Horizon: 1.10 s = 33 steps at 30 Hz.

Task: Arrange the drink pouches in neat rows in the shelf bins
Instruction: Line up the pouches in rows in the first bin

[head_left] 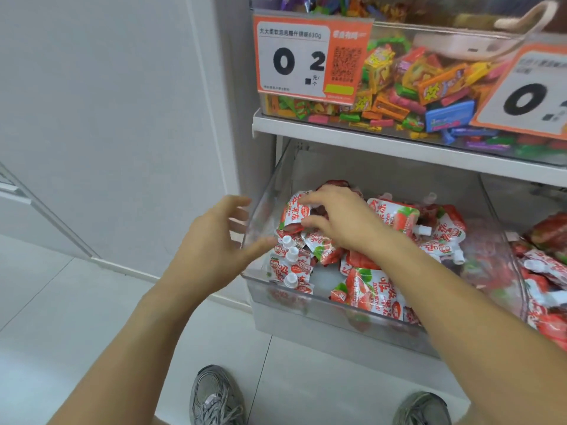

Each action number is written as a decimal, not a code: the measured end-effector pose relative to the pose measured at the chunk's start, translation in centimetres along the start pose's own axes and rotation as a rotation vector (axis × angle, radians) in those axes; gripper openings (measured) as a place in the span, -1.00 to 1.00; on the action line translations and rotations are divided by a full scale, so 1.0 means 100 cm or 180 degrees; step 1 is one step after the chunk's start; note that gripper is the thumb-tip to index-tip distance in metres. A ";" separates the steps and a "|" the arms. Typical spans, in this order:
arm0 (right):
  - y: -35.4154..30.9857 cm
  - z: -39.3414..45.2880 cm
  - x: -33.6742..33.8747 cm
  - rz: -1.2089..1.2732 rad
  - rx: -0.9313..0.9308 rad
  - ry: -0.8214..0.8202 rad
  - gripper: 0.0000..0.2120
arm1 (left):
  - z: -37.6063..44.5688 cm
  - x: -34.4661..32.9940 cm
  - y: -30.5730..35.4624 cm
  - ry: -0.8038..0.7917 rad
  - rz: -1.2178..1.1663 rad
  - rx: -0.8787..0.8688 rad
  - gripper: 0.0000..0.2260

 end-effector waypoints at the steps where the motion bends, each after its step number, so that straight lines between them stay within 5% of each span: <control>1: 0.001 -0.005 0.008 0.0126 -0.0005 0.0178 -0.60 | -0.001 0.008 0.007 0.0350 0.0000 -0.0134 -0.44; 3: 0.005 -0.020 0.029 0.0590 0.0005 0.0592 -0.67 | -0.004 0.016 0.027 0.0742 0.0121 -0.0497 -0.52; 6: 0.001 -0.044 0.046 0.1846 0.0275 0.0899 -0.82 | -0.001 0.005 0.056 0.0625 0.0268 -0.1021 -0.43; 9: -0.010 -0.051 0.036 0.3210 0.0665 0.0587 -0.74 | 0.003 -0.004 0.068 0.0533 0.0281 -0.1079 -0.54; 11: -0.008 -0.050 0.032 0.3342 0.0653 0.0307 -0.70 | 0.001 0.006 0.066 0.0781 0.0203 -0.0946 -0.70; 16: 0.030 -0.037 0.044 0.1661 -0.0127 0.0292 -0.69 | -0.012 0.040 0.031 0.1463 -0.0396 -0.0266 -0.78; 20: 0.004 0.010 0.013 0.0322 0.0108 -0.0684 -0.42 | -0.018 0.047 0.011 0.1611 -0.0690 0.0054 -0.81; 26: 0.007 0.065 -0.052 -0.0663 -0.0037 -0.1929 -0.05 | -0.010 0.037 -0.004 0.1341 -0.0692 0.0266 -0.84; 30: 0.007 0.076 -0.059 -0.0765 -0.0075 -0.2188 -0.16 | -0.006 0.037 -0.009 0.1298 -0.0773 0.0289 -0.83; 33: 0.007 0.077 -0.050 -0.0318 0.0021 -0.1913 -0.32 | -0.006 0.038 -0.011 0.1294 -0.0772 0.0311 -0.84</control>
Point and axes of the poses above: each hand's wrist, its own z-axis towards the middle knuckle, its own x-axis out of the back of the hand, y = z × x, the point moved 9 cm from there along z, towards the middle knuckle, and after that the axes turned 13 degrees about -y, right-handed, at the moved point
